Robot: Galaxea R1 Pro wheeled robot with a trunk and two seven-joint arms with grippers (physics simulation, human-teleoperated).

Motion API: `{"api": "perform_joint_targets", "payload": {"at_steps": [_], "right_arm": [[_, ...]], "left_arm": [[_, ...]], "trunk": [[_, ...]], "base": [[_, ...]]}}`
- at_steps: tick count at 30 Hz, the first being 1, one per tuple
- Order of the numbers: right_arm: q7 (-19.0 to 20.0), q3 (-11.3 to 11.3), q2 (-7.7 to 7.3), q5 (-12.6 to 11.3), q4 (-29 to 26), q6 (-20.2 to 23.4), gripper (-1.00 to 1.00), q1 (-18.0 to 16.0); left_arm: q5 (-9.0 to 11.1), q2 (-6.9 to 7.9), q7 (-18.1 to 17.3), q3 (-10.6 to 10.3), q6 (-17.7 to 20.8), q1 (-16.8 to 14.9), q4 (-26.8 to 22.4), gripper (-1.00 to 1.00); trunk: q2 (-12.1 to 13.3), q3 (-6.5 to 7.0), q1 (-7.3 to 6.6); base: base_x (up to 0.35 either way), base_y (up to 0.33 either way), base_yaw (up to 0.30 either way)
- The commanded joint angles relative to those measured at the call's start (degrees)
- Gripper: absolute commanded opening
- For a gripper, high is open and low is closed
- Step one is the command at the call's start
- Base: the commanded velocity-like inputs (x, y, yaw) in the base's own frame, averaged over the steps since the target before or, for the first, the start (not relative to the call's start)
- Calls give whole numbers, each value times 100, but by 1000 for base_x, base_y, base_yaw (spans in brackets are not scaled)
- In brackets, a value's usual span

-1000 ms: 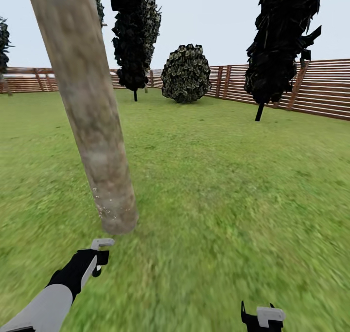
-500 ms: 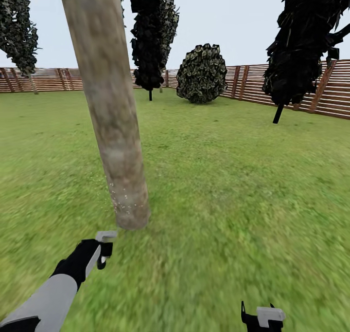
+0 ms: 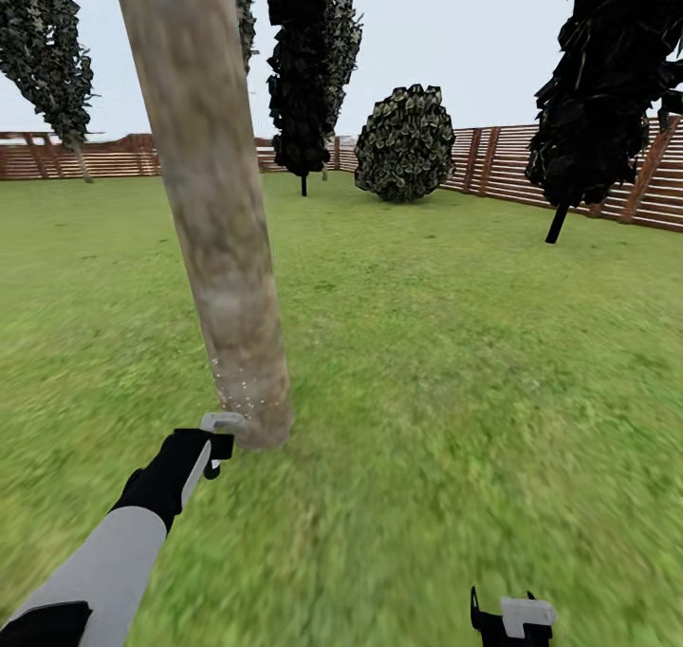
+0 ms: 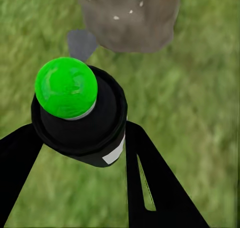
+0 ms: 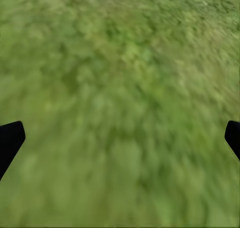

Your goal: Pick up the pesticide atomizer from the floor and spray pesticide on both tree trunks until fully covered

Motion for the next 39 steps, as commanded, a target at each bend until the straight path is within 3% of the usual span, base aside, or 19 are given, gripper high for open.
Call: {"api": "perform_joint_targets", "payload": {"at_steps": [1,11,14,16,18,28,39], "right_arm": [[0,0,0,0,0,0,100,0],[-9,-9,-9,0,0,0,100,0],[-9,-9,-9,0,0,0,100,0],[-9,-7,-9,0,0,0,100,0],[-9,-1,-1,0,0,0,100,0],[-1,0,0,0,0,0,100,0],[0,0,0,0,0,0,100,0]], "left_arm": [[-6,-16,0,-6,1,1,-5,-100],[8,-51,0,-1,9,-37,-89,-100],[9,-45,0,0,244,-46,-340,-100],[13,-18,-4,-22,592,-17,-905,-100],[3,-24,0,-24,666,-2,-1165,-100],[-23,34,17,-5,702,-7,-1194,-100],[-29,9,37,-24,693,4,-1181,-100]], "trunk": [[0,0,0],[0,0,0],[0,0,0],[0,0,0],[0,0,0],[0,0,0],[0,0,0]], "base": [[147,-241,79],[173,-235,8],[234,-193,0],[153,-221,3],[-125,-213,203],[-17,-19,274],[41,-235,27]]}}
